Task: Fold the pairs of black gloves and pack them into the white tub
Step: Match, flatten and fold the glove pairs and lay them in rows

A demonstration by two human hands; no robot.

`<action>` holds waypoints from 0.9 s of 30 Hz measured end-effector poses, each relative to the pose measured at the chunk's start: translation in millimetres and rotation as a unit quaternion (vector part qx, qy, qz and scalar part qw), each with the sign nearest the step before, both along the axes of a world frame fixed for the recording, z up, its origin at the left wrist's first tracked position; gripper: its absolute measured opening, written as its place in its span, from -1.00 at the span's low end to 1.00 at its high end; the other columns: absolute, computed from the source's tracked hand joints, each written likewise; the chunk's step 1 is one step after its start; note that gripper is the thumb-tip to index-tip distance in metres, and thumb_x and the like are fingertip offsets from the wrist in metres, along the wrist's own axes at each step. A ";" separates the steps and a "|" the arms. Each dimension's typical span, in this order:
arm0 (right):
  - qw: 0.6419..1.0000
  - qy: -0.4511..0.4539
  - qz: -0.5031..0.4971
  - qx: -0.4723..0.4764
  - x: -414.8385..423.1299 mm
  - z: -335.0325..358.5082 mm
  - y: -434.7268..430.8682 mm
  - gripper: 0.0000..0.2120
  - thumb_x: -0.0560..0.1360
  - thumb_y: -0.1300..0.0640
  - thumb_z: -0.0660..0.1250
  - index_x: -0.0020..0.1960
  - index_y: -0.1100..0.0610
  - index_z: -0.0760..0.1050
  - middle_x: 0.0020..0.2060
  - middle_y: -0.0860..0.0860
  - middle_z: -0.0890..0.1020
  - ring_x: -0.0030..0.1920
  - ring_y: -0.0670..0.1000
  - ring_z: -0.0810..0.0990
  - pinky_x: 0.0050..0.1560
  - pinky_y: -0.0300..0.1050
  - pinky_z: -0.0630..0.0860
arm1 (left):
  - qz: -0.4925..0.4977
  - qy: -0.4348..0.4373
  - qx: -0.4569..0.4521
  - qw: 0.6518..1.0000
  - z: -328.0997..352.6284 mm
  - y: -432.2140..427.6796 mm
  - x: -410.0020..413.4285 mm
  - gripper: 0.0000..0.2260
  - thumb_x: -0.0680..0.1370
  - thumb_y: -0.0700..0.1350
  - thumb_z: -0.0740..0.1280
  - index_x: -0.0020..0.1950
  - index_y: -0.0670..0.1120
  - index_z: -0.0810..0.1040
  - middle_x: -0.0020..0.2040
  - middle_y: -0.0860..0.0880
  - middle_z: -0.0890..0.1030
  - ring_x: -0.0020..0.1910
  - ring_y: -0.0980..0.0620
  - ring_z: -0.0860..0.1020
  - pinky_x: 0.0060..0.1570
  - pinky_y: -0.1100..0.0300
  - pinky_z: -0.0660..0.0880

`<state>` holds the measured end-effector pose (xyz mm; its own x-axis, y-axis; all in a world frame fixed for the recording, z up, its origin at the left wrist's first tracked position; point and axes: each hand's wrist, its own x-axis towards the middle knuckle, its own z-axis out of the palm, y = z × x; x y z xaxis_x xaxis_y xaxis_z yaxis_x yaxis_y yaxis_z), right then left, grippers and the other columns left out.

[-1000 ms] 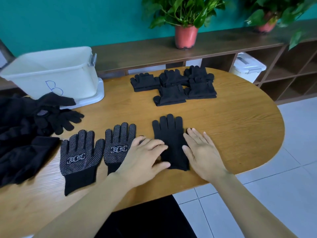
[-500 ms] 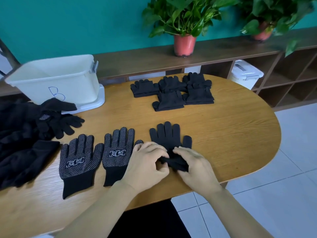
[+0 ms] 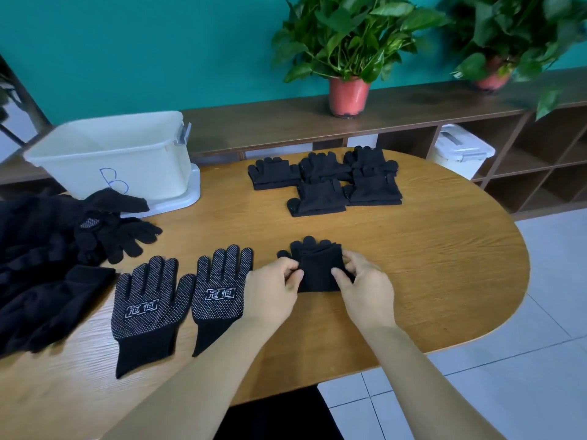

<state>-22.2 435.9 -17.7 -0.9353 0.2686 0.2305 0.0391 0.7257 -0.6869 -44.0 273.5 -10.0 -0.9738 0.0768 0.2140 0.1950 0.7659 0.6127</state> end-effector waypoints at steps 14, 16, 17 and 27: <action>0.956 0.150 0.047 0.246 -1.8 -11.6 0.0 -0.70 0.55 0.16 0.21 0.18 0.19 0.61 0.16 0.09 0.63 0.23 0.16 0.55 0.12 0.07 0.47 | -0.095 0.140 -0.157 0.973 -15.0 4.8 2.2 -0.68 0.59 -0.10 0.22 0.32 -0.09 0.56 0.32 -0.04 0.53 0.31 -0.10 0.48 0.32 0.04 0.24; 0.942 0.109 0.137 0.288 3.5 -16.8 0.5 -0.59 0.62 0.08 0.11 0.37 0.22 0.48 0.37 0.10 0.50 0.46 0.12 0.37 0.40 0.07 0.25 | -0.168 0.042 -0.242 0.955 -12.1 6.4 10.8 -0.39 0.60 0.10 -0.15 0.61 -0.12 0.14 0.62 -0.05 0.09 0.61 -0.03 0.02 0.54 0.09 -0.16; 0.933 0.059 0.174 0.308 6.1 -19.0 0.6 -0.52 0.66 -0.01 0.00 0.45 0.22 0.38 0.44 0.09 0.42 0.51 0.07 0.26 0.46 0.03 0.13 | -0.187 -0.014 -0.283 0.941 -12.4 5.9 13.1 -0.34 0.57 0.15 -0.28 0.64 -0.10 -0.11 0.62 -0.03 -0.16 0.60 0.03 -0.23 0.51 0.09 -0.36; 0.913 -0.127 0.226 0.314 -7.4 -2.9 5.5 -0.35 0.55 -0.12 -0.44 0.60 0.07 -0.20 0.59 -0.06 -0.16 0.51 -0.15 -0.32 0.46 -0.14 -0.40 | -0.213 -0.108 -0.392 0.889 -0.3 6.8 -7.8 -0.42 0.69 0.16 -0.19 0.58 -0.08 -0.34 0.58 0.00 -0.35 0.52 0.09 -0.42 0.48 -0.02 -0.46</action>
